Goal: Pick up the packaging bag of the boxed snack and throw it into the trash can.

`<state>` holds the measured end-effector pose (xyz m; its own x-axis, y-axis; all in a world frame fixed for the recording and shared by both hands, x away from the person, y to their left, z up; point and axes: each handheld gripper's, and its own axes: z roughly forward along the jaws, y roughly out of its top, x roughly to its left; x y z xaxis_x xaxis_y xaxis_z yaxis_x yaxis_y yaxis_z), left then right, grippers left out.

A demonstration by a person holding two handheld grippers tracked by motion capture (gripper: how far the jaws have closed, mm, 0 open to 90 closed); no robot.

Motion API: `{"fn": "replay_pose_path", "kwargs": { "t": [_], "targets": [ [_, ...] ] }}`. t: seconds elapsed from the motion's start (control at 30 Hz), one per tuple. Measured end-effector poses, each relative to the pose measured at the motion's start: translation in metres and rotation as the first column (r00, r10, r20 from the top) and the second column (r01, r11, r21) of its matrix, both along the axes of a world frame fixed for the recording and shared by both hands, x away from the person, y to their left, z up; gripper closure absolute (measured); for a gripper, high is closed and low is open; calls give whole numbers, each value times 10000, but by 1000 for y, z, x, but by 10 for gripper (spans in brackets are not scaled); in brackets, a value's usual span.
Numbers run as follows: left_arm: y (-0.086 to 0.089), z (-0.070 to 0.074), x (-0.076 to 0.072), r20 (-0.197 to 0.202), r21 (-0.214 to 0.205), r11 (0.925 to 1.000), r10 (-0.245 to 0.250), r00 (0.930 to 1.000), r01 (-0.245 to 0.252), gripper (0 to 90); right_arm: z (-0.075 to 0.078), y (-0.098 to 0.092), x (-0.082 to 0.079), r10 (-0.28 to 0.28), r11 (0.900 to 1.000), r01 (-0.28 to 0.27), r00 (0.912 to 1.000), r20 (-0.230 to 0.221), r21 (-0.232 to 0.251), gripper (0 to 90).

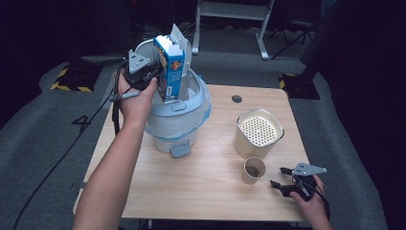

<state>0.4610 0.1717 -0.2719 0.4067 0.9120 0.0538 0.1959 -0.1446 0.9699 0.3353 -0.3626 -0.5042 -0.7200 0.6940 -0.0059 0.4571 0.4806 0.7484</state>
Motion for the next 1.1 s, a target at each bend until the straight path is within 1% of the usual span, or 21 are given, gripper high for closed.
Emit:
{"fn": "replay_pose_path", "kwargs": {
  "t": [0.03,0.07,0.1,0.13,0.2,0.23,0.27,0.37,0.4,0.47,0.63,0.77,0.83,0.87,0.9,0.93,0.97,1.0,1.03,1.07,1.1],
  "targets": [
    [0,-1,-1,-186,-26,9999,-104,9998,104,794,0,0,0,1,10000,-1,10000,1,-1,260],
    [0,-1,-1,-186,-26,9999,-104,9998,104,777,0,0,0,1,10000,-1,10000,1,-1,260],
    [0,-2,-2,-290,-151,9997,-193,9994,188,777,0,0,0,2,10000,-2,10000,1,0,260],
    [0,-2,-3,-372,-244,9993,-291,9989,282,736,0,0,0,9,10000,-9,10000,2,16,260],
    [0,-4,-5,-580,-114,9988,-474,9972,468,689,0,0,0,0,10000,0,10000,1,-2,260],
    [0,-4,-6,-619,-35,9985,-546,9966,544,633,0,0,0,-1,10000,1,10000,0,0,259],
    [-1,-6,-8,-644,67,9976,-687,9956,692,615,0,0,0,-1,10000,1,10000,0,-1,260],
    [-1,-7,-10,-624,250,9965,-775,9950,792,549,0,0,0,1,10000,-1,10000,6,-6,260],
    [1,-7,-11,-974,194,9944,-1012,9901,1035,534,0,0,0,-2,10000,2,10000,1,-1,260],
    [2,-5,-13,-1058,286,9938,-1035,9890,1071,525,0,0,0,-1,10000,1,10000,0,0,260],
    [6,0,-20,-884,397,9916,-1196,9889,1234,514,0,0,0,-2,10000,2,10000,1,0,260],
    [7,2,-31,-724,247,9861,-1624,9841,1646,500,0,0,0,-1,10000,1,10000,1,-1,260],
    [7,2,-39,-711,130,9793,-2006,9771,2020,483,0,0,0,-5,10000,5,10000,4,9,260],
    [8,1,-46,-752,-3,9700,-2425,9672,2432,463,0,0,0,-3,10000,3,10000,-7,11,260],
    [8,1,-46,-752,-3,9700,-2425,9672,2432,463,0,0,0,-3,10000,3,10000,-7,11,260],
    [9,0,-55,-782,-54,9578,-2869,9548,2874,463,0,0,0,7,10000,-7,10000,-19,18,259],
    [9,0,-55,-782,-54,9578,-2869,9548,2874,462,0,0,0,7,10000,-7,10000,-19,18,259],
    [10,-2,-65,-811,65,9415,-3355,9386,3371,459,0,0,0,20,10000,-20,10000,-29,10,259],
    [10,-2,-65,-811,65,9415,-3355,9386,3371,456,0,0,0,20,10000,-20,10000,-29,10,259],
    [11,-3,-74,-827,179,9264,-3736,9239,3762,455,0,0,0,14,10000,-14,10000,-22,1,257],
    [10,-4,-77,-817,156,9204,-3883,9179,3907,455,0,0,0,4,10000,-4,10000,-27,-5,249]
  ]
}}
